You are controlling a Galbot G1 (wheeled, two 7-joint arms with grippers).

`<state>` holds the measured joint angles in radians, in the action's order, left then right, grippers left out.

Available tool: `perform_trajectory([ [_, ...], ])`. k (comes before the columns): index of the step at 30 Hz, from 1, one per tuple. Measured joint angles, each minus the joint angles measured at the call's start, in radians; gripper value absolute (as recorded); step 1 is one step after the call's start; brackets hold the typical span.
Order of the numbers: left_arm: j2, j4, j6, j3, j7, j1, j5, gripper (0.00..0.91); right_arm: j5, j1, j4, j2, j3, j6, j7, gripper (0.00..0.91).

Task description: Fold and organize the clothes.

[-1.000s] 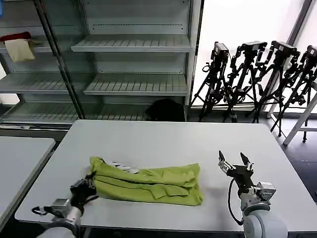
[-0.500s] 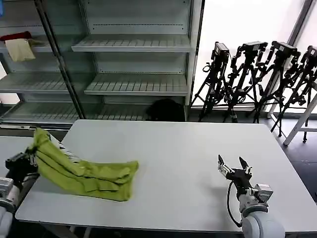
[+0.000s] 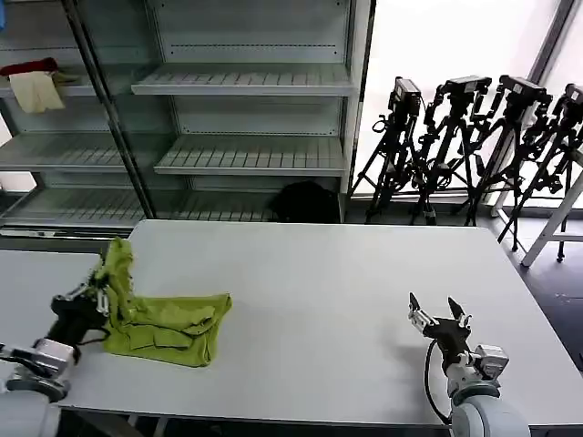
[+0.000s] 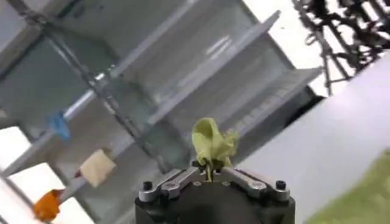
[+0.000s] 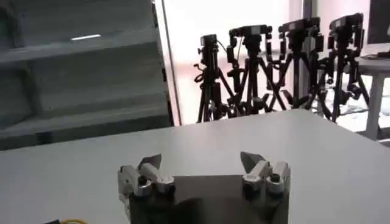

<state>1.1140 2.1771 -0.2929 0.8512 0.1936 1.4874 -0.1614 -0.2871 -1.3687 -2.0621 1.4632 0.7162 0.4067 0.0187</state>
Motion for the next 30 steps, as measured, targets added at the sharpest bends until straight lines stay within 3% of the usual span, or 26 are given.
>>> perform_trajectory([
  [15,0.109,-0.033,0.024,-0.23,-0.027,-0.003,-0.174,0.0,0.003,-0.002,-0.008,0.004,-0.006,0.003,0.004,0.907],
  [19,0.13,-0.055,0.019,-0.271,-0.039,-0.008,-0.193,0.04,0.009,0.001,-0.023,0.003,-0.014,0.008,0.009,0.907],
  [21,0.139,-0.062,0.016,-0.288,-0.042,-0.006,-0.199,0.816,0.018,0.005,-0.029,0.002,-0.02,0.009,0.01,0.907],
  [22,0.144,-0.064,0.014,-0.296,-0.044,-0.004,-0.203,0.907,0.022,0.008,-0.031,0.002,-0.024,0.009,0.01,0.907],
  [30,0.172,-0.07,0.011,-0.35,-0.065,0.009,-0.238,0.907,0.053,0.014,-0.038,0.013,-0.045,0.011,0.009,0.907],
])
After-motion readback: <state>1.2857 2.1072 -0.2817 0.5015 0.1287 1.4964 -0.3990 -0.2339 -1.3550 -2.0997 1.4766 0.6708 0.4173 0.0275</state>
